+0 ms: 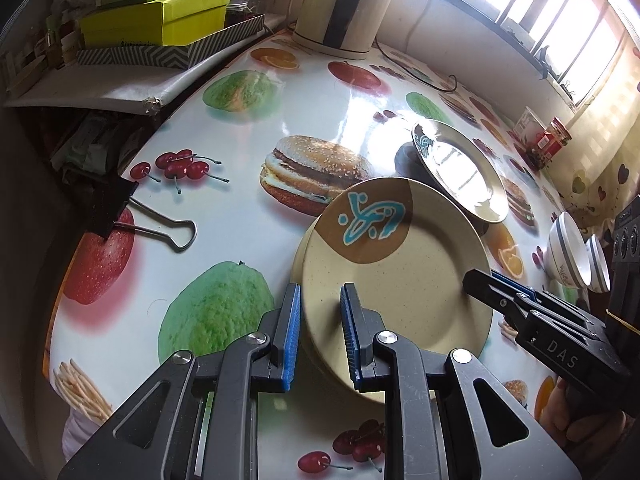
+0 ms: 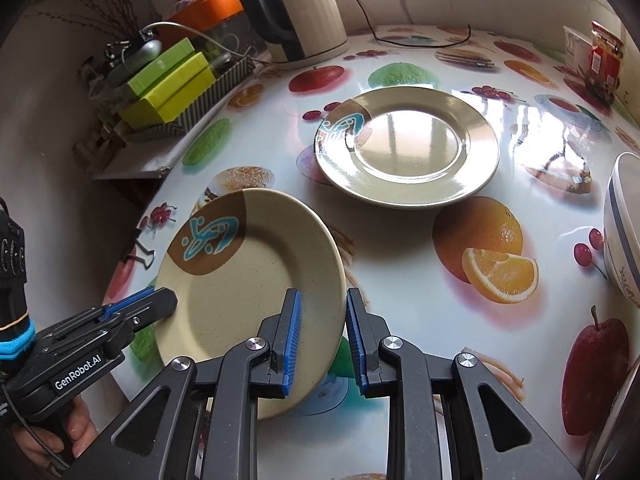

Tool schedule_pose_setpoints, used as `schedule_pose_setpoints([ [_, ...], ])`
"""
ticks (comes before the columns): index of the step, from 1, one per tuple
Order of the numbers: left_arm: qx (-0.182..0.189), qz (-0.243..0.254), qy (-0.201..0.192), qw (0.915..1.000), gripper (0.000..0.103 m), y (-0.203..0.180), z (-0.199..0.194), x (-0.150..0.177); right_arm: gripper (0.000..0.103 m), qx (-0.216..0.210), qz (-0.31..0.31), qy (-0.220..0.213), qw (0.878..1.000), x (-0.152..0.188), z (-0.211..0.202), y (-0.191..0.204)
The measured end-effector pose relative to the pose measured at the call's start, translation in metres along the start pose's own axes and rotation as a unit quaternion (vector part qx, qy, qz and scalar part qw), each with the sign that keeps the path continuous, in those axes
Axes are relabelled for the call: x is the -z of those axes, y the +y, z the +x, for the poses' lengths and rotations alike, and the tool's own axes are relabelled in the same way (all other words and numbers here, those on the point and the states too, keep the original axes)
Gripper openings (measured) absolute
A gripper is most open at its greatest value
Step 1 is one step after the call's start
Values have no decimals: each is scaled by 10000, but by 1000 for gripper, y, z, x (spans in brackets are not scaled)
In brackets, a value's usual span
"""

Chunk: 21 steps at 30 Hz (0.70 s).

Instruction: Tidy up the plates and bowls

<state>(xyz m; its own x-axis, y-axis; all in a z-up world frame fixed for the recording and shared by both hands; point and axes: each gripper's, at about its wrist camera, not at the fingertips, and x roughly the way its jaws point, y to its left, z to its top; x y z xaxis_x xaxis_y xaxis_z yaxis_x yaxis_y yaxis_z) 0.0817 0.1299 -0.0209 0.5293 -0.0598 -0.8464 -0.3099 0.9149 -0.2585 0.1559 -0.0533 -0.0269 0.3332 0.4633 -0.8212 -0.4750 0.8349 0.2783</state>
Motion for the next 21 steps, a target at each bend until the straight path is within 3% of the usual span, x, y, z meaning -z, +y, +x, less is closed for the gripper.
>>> schedule_pose_setpoints([
  [21,-5,-48,6,10000,21,2,0,0,26,57,-65,-22,10000,1,0,3],
])
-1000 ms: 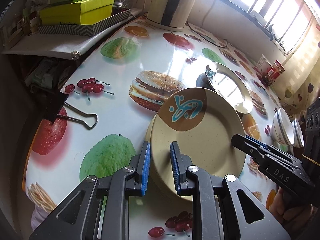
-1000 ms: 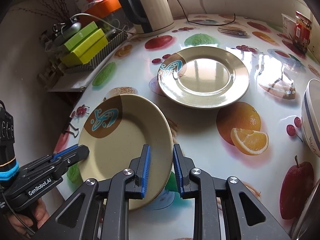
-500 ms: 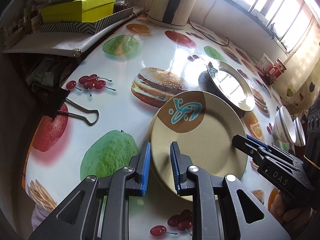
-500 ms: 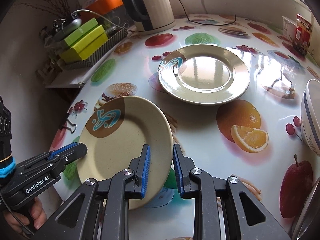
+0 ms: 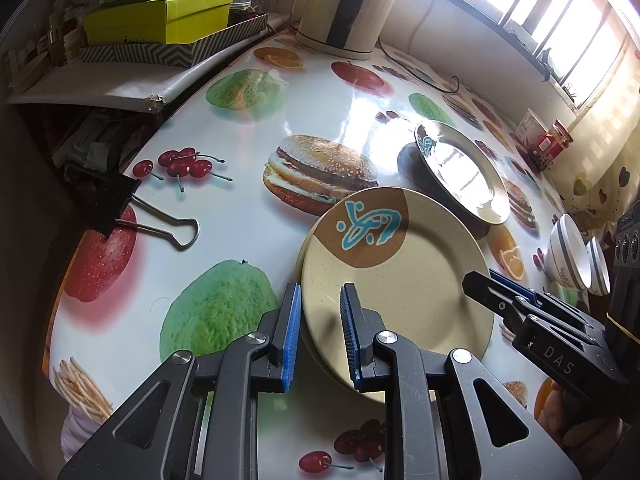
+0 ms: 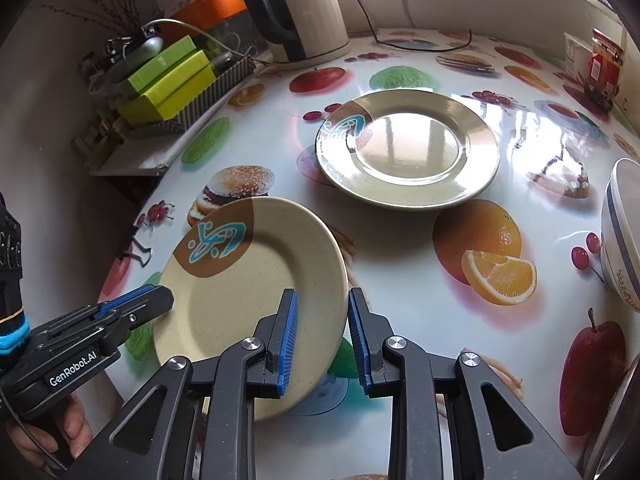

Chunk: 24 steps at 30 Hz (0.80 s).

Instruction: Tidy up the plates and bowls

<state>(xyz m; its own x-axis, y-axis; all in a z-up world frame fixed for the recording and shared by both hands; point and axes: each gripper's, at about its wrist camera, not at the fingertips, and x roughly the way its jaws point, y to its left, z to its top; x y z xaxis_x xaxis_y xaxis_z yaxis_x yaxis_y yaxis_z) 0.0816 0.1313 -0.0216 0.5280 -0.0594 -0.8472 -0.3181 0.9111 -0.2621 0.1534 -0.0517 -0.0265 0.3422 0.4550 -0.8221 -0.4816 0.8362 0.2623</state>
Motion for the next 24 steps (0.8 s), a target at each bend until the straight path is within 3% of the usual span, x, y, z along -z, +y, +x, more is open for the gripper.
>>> schedule_pose_setpoints([
  [12,-5,74,-84,9999,21,-4,-7,-6,41,53,16,-166,9998,-6,-7,-3],
  [24,259,289,-108,9992,24,-33,2,-40,44,407,311,-536,9972,-27,-25,-37],
])
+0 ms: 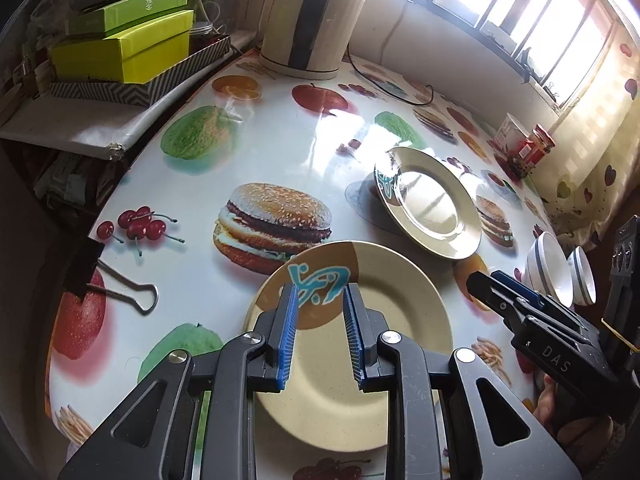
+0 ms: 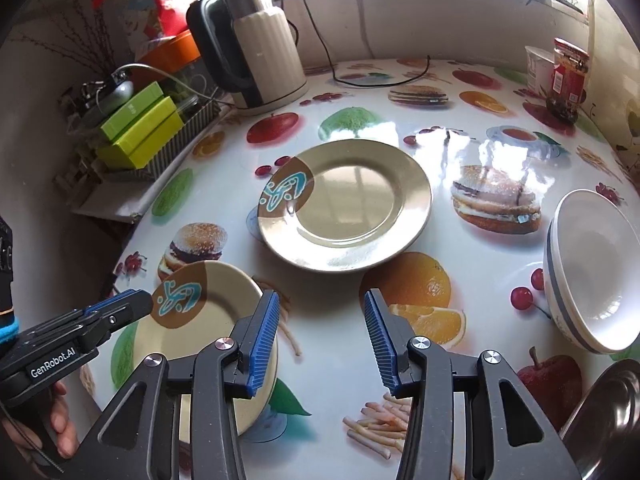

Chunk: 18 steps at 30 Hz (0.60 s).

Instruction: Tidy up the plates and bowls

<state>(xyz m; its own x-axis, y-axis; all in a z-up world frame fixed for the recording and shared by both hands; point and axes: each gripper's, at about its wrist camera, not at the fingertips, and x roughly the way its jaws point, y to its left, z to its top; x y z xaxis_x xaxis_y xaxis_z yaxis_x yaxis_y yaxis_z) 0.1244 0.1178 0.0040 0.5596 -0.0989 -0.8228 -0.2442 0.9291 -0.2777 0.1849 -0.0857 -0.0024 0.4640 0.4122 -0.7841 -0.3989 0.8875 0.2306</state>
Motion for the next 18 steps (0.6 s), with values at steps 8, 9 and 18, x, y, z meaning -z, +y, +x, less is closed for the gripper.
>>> schedule_pose_setpoints([
  [8,148,159,74,9997,24,-21,21,-29,45,265,265,-146,9992,-25,8,-28],
  [9,142,175,89,9997,24,-23,24,-33,45,268,297,-148,9991,-28,10,-31],
  [18,181,298,184,9992,24,-40,49,-65,50,406,499,-90,9979,-52,32,-53],
])
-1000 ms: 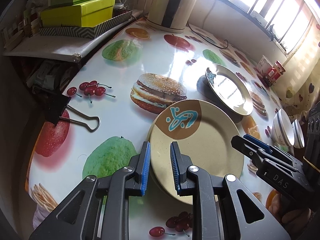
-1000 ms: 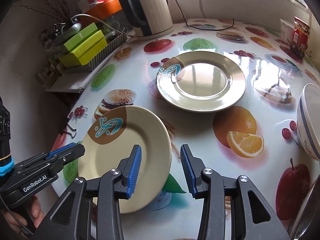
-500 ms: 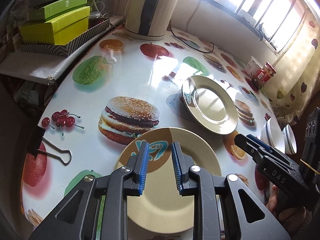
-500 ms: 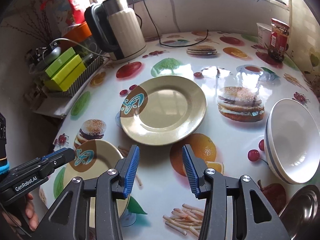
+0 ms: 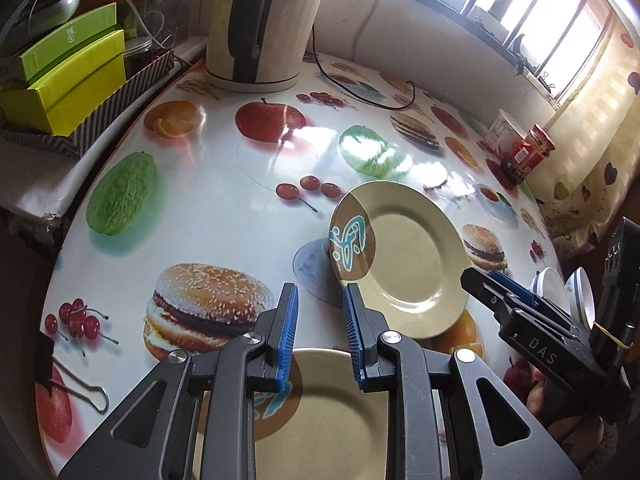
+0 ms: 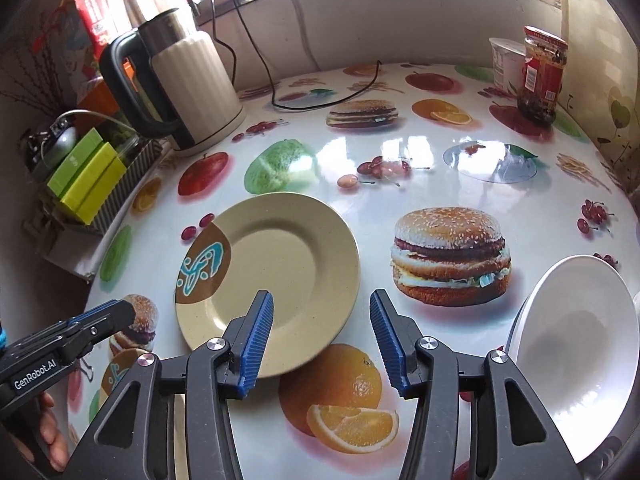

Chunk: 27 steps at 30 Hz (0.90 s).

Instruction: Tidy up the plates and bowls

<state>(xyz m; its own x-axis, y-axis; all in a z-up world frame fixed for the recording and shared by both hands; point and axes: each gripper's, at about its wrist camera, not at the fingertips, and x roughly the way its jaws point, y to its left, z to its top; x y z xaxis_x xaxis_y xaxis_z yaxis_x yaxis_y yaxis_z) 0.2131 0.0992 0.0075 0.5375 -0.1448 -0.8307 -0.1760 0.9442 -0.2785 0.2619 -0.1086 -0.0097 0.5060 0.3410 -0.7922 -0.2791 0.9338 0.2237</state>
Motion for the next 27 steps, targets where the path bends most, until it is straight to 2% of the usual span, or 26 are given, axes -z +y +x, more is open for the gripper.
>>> schedule_pose_setpoints([
  [8,47,176,200,9996,24,-13,25,-18,53,78,-63,82,9999,-14,18,-4],
  [13,36,11,235,9997,24,-10,35,-22,53,100,-106,129,9998,-19,27,-4],
  [27,46,-19,481,9988,24,-9,54,-24,53,110,-26,282,9995,-20,43,-7],
])
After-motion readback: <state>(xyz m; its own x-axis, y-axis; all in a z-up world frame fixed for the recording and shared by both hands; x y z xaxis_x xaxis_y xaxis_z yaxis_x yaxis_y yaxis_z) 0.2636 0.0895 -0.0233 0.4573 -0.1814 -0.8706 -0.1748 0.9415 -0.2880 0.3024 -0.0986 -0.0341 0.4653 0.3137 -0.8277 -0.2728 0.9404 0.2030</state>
